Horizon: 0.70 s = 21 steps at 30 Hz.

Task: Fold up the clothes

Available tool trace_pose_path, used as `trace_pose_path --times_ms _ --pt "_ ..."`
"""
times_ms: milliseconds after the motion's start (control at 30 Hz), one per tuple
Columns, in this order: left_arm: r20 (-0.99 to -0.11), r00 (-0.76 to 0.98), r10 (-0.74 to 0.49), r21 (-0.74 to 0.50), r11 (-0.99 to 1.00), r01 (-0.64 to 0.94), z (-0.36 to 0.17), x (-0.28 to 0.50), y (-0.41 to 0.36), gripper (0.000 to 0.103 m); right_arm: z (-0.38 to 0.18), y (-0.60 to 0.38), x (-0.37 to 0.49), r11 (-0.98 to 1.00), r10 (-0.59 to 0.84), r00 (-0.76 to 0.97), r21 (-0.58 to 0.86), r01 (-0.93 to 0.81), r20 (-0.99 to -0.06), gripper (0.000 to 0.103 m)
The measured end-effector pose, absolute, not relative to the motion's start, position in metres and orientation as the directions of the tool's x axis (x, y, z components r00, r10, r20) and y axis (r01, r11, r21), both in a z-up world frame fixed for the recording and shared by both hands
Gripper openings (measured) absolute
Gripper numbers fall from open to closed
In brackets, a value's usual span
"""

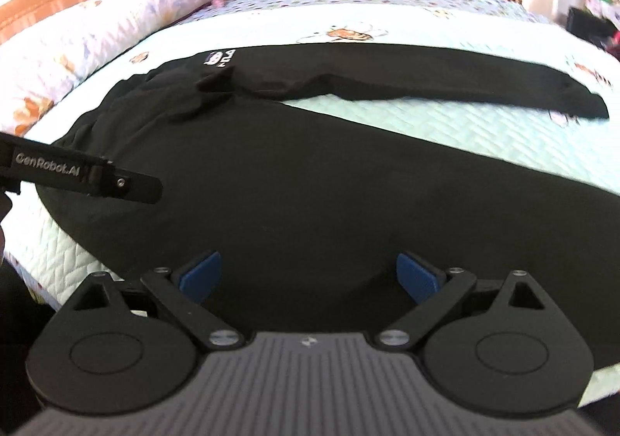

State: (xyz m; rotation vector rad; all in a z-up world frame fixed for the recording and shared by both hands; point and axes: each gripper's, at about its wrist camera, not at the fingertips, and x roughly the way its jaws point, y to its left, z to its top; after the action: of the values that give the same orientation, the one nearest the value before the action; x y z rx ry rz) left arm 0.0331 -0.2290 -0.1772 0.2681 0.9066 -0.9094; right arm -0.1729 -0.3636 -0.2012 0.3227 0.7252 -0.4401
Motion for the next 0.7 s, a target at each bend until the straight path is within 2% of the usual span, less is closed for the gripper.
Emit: trace_pose_path --times_ms 700 --pt "-0.812 0.283 -0.51 -0.122 0.623 0.773 -0.191 0.044 -0.24 0.069 -0.196 -0.38 -0.165 0.843 -0.303 0.667 0.134 0.52 -0.681 0.097"
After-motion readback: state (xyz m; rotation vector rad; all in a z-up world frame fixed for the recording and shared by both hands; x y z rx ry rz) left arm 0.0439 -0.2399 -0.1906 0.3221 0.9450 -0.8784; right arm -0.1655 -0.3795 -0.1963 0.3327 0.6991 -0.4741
